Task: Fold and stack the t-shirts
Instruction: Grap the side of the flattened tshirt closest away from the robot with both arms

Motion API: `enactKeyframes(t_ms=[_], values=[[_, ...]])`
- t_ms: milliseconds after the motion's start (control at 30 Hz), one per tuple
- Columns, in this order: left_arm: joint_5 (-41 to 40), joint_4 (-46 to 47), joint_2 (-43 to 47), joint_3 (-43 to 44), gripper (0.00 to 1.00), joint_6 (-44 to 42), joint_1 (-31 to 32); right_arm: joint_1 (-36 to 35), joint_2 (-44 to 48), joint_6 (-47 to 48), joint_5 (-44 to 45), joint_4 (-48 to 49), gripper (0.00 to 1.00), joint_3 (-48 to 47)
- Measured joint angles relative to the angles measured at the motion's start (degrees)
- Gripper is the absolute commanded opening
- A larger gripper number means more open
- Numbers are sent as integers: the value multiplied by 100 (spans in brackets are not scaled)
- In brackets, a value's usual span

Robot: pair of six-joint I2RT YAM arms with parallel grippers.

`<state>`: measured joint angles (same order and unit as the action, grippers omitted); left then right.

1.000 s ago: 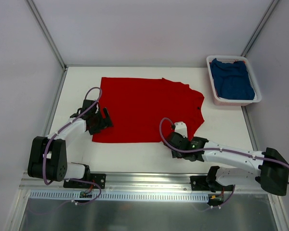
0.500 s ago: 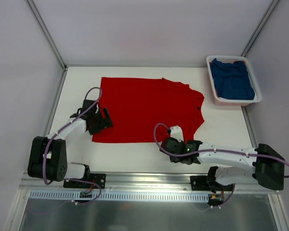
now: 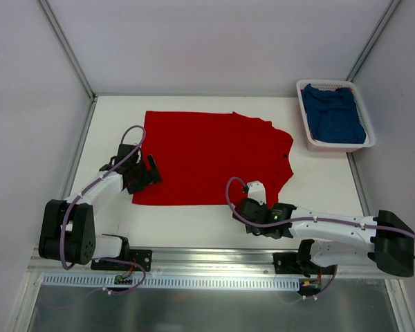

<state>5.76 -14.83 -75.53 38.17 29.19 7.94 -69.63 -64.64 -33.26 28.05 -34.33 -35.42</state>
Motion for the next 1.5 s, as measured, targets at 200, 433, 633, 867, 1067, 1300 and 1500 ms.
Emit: enactKeyframes(t_ms=[200,433,633,867,1067,1300,1500], values=[[0,-9,13,-31,84,0,0,-2,68,17,2,7,40,11],[0,-7,33,-37,84,0,0,-2,151,24,-33,28,40,35],[0,-9,48,-42,84,-2,0,-7,402,37,-17,-2,40,83],[0,-9,48,-42,84,-2,0,-7,426,129,26,-175,40,9],[0,-9,48,-42,84,-2,0,-7,420,131,190,-455,40,-2],[0,-9,48,-42,84,-2,0,-7,404,131,256,-492,40,44],[0,-9,48,-42,84,-2,0,-7,149,136,245,-369,41,155]])
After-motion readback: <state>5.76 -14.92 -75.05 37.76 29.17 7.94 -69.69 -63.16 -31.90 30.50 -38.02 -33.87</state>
